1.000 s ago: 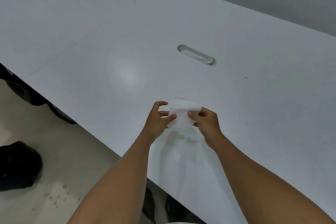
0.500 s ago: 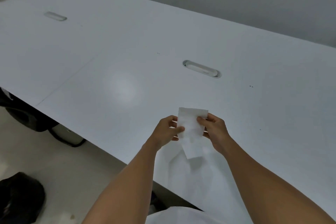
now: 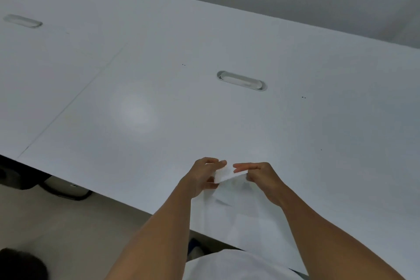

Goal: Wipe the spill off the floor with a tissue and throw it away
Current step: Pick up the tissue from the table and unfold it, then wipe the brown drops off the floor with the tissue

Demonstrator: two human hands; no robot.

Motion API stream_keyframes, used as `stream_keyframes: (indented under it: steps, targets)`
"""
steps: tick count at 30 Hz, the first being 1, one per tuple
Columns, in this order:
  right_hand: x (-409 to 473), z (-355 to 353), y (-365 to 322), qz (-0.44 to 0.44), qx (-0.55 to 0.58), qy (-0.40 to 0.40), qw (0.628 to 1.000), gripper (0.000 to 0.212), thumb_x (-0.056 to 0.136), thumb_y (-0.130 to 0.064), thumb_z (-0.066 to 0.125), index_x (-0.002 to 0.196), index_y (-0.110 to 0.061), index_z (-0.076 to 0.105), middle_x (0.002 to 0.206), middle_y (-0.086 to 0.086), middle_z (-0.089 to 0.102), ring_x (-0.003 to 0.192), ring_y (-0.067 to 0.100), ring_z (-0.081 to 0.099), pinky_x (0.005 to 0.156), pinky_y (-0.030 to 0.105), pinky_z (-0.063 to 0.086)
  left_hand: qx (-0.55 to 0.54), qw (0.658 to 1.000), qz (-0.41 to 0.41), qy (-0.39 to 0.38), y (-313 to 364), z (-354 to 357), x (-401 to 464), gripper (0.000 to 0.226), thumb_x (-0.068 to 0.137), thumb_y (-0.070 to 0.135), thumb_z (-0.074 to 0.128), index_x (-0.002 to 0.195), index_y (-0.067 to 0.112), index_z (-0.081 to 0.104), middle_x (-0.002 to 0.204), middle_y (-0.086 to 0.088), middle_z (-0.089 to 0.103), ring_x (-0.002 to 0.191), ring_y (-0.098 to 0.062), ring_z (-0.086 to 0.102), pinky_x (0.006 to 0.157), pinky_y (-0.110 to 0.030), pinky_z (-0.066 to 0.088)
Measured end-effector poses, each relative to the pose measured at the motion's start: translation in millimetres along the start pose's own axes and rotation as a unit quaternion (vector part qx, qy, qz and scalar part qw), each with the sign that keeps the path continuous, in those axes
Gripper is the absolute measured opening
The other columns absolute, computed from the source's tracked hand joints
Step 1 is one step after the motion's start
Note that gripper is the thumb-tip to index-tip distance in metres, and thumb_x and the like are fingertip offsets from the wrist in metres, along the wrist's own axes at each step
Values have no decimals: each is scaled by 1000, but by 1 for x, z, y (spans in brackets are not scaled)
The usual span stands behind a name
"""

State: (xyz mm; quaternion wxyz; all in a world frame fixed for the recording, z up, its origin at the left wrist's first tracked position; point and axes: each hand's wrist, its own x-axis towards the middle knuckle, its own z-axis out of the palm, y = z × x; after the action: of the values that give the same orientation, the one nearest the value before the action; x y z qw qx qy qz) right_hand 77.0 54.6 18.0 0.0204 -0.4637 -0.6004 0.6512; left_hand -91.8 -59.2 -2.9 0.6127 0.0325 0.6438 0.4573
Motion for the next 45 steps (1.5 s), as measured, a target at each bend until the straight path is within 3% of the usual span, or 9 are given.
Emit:
stream_keyframes:
  steps: [6, 11, 18, 23, 27, 30, 34, 40, 45]
  targets:
    - [7, 0, -2, 43, 66, 66, 995, 26, 66, -15, 62, 84, -13, 82, 102, -1, 77, 102, 21, 65, 73, 28, 48, -31, 997, 63, 9, -2, 5, 1, 53, 74, -7, 75, 122, 12, 62, 122, -18, 69, 97, -29, 70, 80, -38, 60]
    - [13, 8, -15, 47, 43, -101, 993, 34, 90, -21, 72, 123, -19, 64, 117, 11, 71, 102, 29, 71, 78, 38, 58, -93, 985, 129, 60, -4, 9, -25, 54, 75, 1, 80, 125, 12, 63, 122, -15, 68, 110, -34, 67, 90, -42, 60]
    - [7, 46, -25, 9, -47, -245, 968, 26, 89, -8, 72, 114, -14, 67, 108, 17, 71, 93, 35, 74, 69, 38, 62, -199, 956, 105, 189, -43, -5, -91, 40, 88, 40, 69, 121, 16, 66, 119, -8, 74, 107, -29, 71, 90, -43, 60]
    - [-33, 125, -20, 1, -156, -368, 917, 17, 88, -5, 70, 104, -9, 72, 104, 14, 75, 87, 31, 75, 64, 37, 62, -261, 910, 106, 305, -127, -21, -168, 37, 94, 30, 63, 126, 11, 63, 123, -9, 72, 111, -29, 69, 98, -49, 56]
    - [-70, 185, -4, -25, -202, -430, 880, 12, 86, 2, 67, 95, -5, 71, 91, 14, 73, 70, 23, 74, 51, 30, 57, -300, 861, 128, 390, -186, -37, -216, 20, 92, 22, 65, 110, 16, 68, 112, -5, 74, 103, -23, 71, 85, -38, 61]
    - [-106, 237, 21, -34, -231, -458, 858, 18, 85, 5, 68, 102, -2, 69, 103, 21, 71, 84, 33, 72, 57, 33, 59, -332, 812, 150, 456, -235, -51, -257, 14, 87, 21, 71, 100, 21, 66, 108, -4, 74, 98, -20, 72, 79, -36, 62]
    - [-154, 307, 53, -74, -244, -462, 849, 32, 87, 5, 71, 116, -3, 61, 104, 20, 67, 81, 26, 68, 59, 30, 60, -349, 734, 159, 560, -298, -80, -309, 35, 83, 4, 66, 112, 15, 50, 106, -7, 69, 92, -24, 68, 83, -45, 59]
    - [-228, 407, 81, -69, -218, -505, 832, 49, 88, -6, 74, 130, -21, 53, 99, 15, 67, 85, 27, 72, 63, 34, 63, -311, 723, 167, 594, -374, -140, -383, 22, 86, 7, 62, 80, 26, 71, 117, -9, 68, 107, -28, 63, 75, -36, 58]
    - [-256, 462, 94, -69, -230, -524, 817, 56, 89, -4, 73, 136, -29, 56, 106, 16, 66, 94, 30, 70, 66, 40, 65, -300, 734, 162, 588, -414, -190, -417, 32, 85, 9, 72, 112, 26, 75, 135, -2, 60, 117, -30, 61, 86, -44, 63]
